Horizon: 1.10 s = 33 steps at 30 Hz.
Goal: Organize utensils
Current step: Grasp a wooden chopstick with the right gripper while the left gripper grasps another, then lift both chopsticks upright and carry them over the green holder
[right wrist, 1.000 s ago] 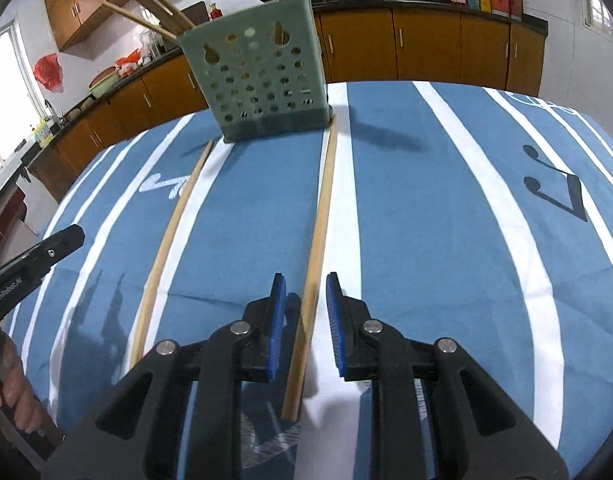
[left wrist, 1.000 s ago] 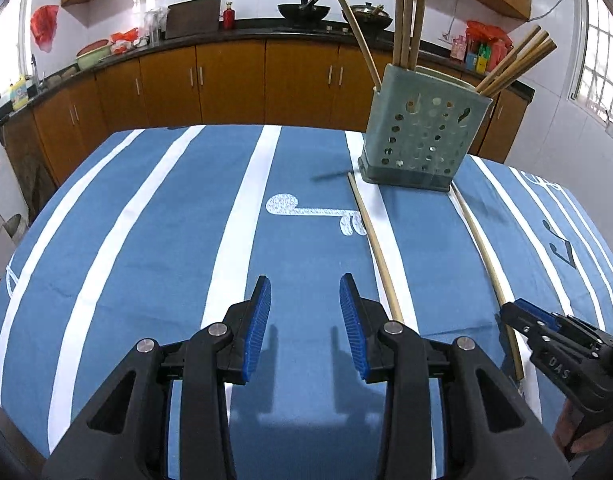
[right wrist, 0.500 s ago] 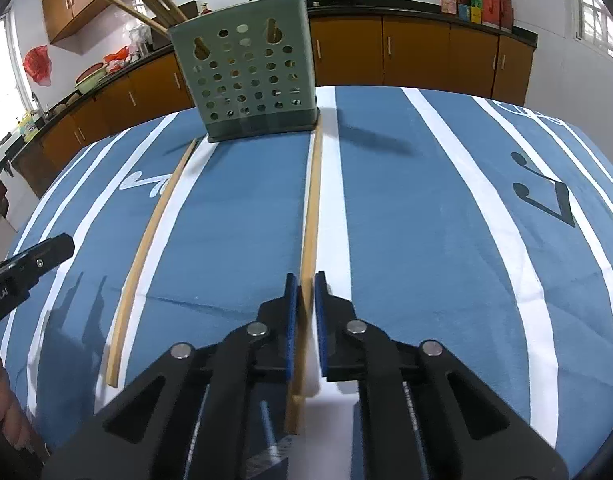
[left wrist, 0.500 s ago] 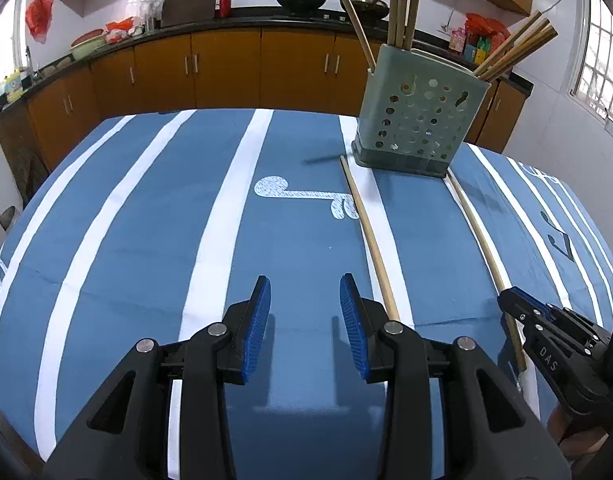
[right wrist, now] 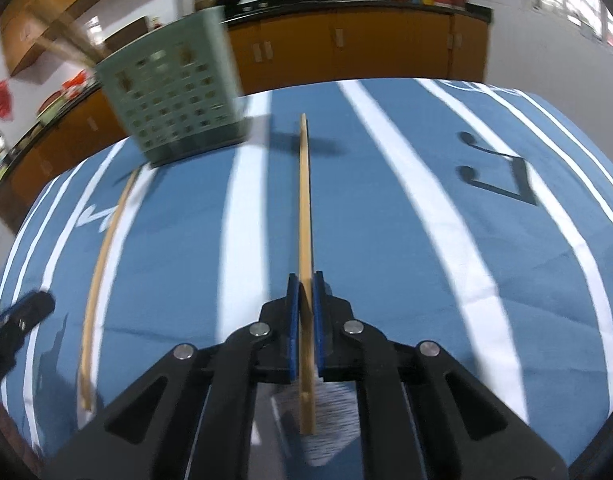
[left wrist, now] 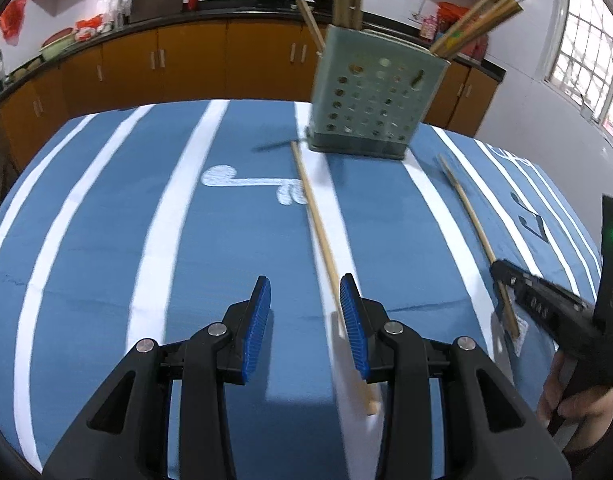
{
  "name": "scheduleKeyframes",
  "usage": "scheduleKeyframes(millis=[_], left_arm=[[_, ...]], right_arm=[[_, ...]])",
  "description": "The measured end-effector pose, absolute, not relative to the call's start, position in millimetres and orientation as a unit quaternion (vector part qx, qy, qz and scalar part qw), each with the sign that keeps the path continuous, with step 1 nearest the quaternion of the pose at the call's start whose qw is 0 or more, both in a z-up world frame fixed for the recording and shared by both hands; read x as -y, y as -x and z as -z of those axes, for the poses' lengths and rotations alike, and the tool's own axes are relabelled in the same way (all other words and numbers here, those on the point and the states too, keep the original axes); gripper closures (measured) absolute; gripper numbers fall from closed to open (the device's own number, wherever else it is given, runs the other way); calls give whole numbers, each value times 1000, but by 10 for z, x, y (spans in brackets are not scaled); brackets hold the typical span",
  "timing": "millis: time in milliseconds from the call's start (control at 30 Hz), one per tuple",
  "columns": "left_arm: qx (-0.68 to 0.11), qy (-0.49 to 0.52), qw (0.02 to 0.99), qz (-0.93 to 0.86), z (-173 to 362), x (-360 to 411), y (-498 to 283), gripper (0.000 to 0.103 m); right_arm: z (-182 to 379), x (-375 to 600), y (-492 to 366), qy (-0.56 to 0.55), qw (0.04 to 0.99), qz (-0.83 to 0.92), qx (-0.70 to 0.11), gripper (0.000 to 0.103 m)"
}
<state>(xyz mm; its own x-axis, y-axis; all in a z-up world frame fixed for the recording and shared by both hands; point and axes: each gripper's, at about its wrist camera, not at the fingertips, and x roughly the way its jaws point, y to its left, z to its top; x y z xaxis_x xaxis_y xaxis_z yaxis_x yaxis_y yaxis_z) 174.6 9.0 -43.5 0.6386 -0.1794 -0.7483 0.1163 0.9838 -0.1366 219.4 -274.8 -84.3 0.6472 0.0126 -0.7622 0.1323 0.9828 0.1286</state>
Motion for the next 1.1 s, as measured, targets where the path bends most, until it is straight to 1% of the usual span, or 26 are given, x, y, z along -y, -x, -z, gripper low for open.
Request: scheduleKeyframes(millis=[167, 267, 433, 500, 733, 867, 1100], left_arm=[[-432, 29, 897, 91, 522, 64, -1787, 66], [-443, 22, 892, 88, 583, 144, -1817, 73], [-449, -2, 891, 65, 677, 237, -1854, 91], [-449, -8, 892, 57, 685, 232, -1885, 95], [-451, -1, 892, 6, 682, -144, -2173, 96], [-449, 19, 893, -5, 681, -403, -2317, 96], [-441, 27, 897, 8, 695, -513, -2387, 95]], right_arm=[[853, 2909, -2222, -103, 899, 44, -423, 95], [857, 2903, -2228, -99, 899, 43, -424, 95], [855, 2894, -2211, -97, 899, 42, -425, 95], [852, 2881, -2219, -93, 899, 38, -427, 95], [837, 2825, -2313, -75, 896, 21, -436, 95], [824, 2817, -2402, -70, 893, 16, -445, 95], [832, 2829, -2564, -49, 899, 16, -436, 95]])
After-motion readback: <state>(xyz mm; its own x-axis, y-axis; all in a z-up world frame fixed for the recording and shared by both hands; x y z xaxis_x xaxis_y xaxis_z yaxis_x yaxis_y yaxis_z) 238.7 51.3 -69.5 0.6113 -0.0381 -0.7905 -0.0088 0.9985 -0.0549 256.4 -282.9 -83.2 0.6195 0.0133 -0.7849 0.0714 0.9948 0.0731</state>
